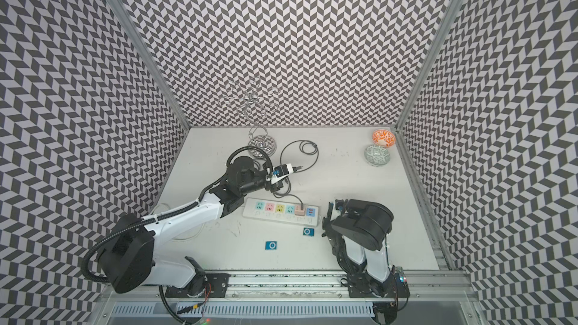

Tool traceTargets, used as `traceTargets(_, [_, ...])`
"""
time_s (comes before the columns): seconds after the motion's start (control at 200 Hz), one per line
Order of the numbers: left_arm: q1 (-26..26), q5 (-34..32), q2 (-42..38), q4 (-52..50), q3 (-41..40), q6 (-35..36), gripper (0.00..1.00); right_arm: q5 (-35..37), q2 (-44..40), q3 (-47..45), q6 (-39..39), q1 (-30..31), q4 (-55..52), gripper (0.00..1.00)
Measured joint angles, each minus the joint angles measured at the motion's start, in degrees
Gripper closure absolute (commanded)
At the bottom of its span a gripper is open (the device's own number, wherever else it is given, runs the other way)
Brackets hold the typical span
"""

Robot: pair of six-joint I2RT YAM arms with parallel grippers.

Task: Charge mp3
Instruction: Place the MP3 player at the center of the board.

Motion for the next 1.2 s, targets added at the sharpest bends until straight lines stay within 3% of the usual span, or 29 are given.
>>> traceTargets(0.28, [0.0, 0.0, 0.0, 0.0, 0.0, 0.2, 1.0, -1.5, 1.7, -1.8, 3.4, 0.6, -0.4, 0.29])
traceTargets(0.371, [0.0, 0.0, 0.0, 0.0, 0.0, 0.4, 1.0, -1.7, -1.2, -1.9, 2.9, 0.7, -0.6, 0.25])
traceTargets(0.466, [0.1, 0.0, 0.0, 0.0, 0.0, 0.6, 1.0, -2.5, -10.2, -1.8, 2.5, 0.8, -2.3, 0.25])
traceTargets(0.581, [0.9, 0.1, 0.0, -0.4, 0.2, 0.6, 1.0, -6.8, -29.1, 4.4, 6.0, -3.1, -22.9, 0.26])
traceTargets(0.696, [2.3, 0.7, 0.0, -0.4, 0.4, 0.3, 1.0, -11.9, -36.1, 13.9, 7.7, -9.3, -38.4, 0.27])
traceTargets(0.891, [4.3, 1.8, 0.0, -1.3, 1.3, -0.5, 1.0, -19.8, -37.4, 22.7, 9.4, -14.7, -61.9, 0.27])
traceTargets(1.041, [4.6, 2.5, 0.0, -2.0, 1.5, -0.5, 1.0, -25.0, -37.3, 23.6, 12.7, -16.6, -74.1, 0.3])
traceTargets(1.202, [5.0, 3.2, 0.1, -2.8, 1.7, -0.5, 1.0, -31.8, -32.9, 28.0, 15.0, -18.9, -88.7, 0.34])
